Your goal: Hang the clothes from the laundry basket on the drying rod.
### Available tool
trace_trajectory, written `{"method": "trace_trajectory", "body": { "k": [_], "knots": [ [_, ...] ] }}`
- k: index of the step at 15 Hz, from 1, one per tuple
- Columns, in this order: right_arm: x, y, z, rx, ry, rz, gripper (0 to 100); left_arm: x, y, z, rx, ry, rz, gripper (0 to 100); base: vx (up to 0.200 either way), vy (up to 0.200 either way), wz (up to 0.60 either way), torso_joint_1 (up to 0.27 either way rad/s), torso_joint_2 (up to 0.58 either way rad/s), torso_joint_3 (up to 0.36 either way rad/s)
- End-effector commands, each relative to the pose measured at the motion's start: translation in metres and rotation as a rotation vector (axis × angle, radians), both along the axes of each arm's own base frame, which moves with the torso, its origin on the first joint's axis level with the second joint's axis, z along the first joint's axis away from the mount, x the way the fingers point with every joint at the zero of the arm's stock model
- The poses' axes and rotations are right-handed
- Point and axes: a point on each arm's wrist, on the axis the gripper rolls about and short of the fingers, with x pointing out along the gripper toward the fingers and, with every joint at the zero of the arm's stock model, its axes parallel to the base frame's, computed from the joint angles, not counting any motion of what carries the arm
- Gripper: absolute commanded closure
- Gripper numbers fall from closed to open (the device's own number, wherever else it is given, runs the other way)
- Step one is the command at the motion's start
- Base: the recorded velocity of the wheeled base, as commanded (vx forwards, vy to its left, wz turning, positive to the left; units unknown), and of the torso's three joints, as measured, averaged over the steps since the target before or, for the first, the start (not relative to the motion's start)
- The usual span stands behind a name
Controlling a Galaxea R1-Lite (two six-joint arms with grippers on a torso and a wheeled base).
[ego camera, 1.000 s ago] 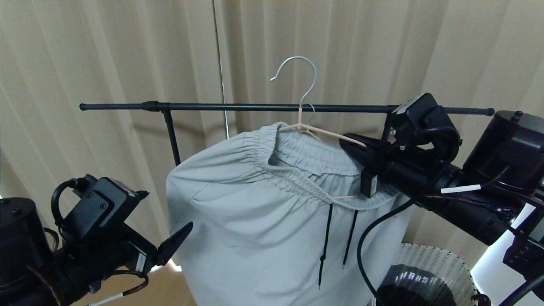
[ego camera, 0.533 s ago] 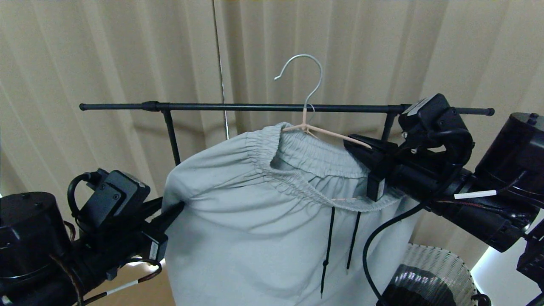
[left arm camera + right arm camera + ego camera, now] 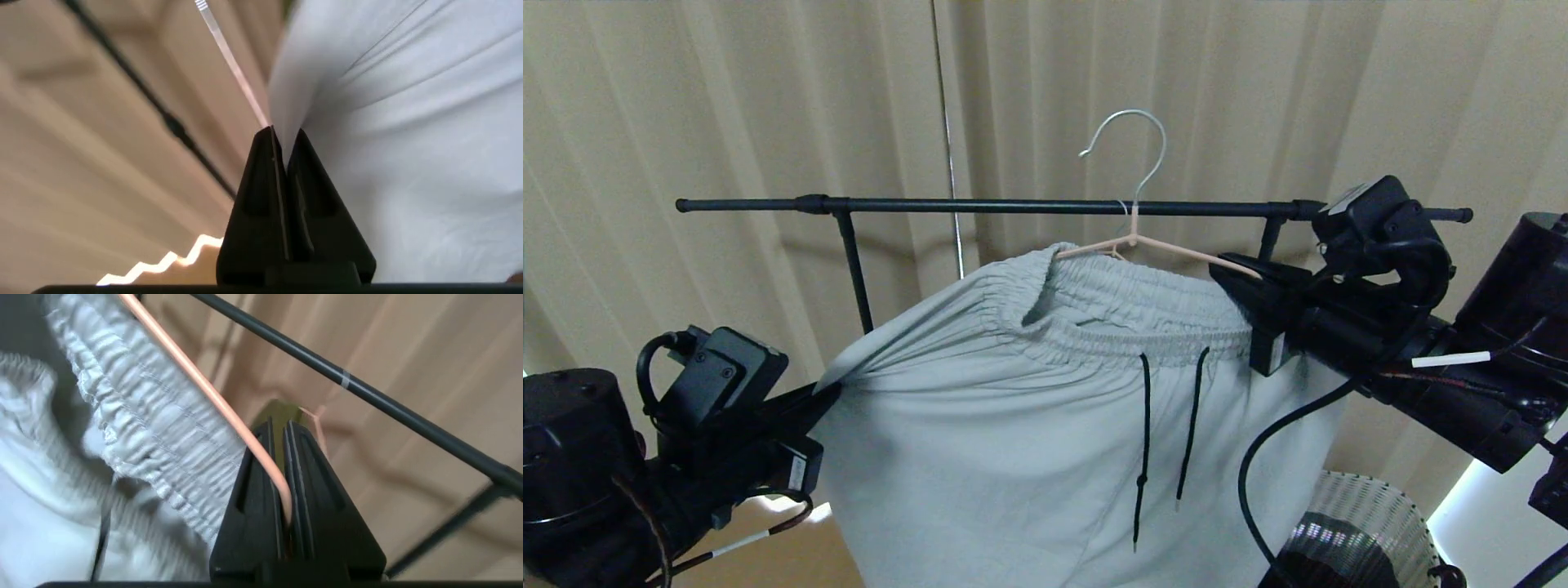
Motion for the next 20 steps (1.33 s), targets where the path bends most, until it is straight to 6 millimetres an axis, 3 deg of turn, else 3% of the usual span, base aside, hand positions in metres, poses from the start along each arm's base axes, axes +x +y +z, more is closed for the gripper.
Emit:
{"method": "trace_trajectory", "body": {
  "k": [1,6,13,14,20],
  "knots": [
    [0.007,-0.012,-0.001,-0.002,0.002,-0.049,100,-0.004,0.007,0.002,-0.004,-0.011,0.029,100,0.000,0.000,0.00,0.000,0.00,0.000],
    [0.007,-0.012,-0.002,-0.004,0.006,-0.048,100,0.001,0.017,0.003,-0.004,-0.015,0.085,100,0.000,0.000,0.00,0.000,0.00,0.000],
    [0.004,-0.008,-0.002,-0.004,0.006,-0.025,100,-0.004,0.010,0.002,-0.011,-0.011,0.020,100,0.000,0.000,0.00,0.000,0.00,0.000],
    [0.003,-0.008,-0.002,-0.004,0.006,-0.025,100,-0.005,0.009,0.003,-0.014,-0.015,0.010,0,0.000,0.000,0.00,0.000,0.00,0.000],
    [0.003,-0.010,-0.002,-0.009,0.011,-0.040,100,-0.014,0.011,0.008,-0.037,-0.044,-0.030,0,0.000,0.000,0.00,0.000,0.00,0.000]
  ]
}}
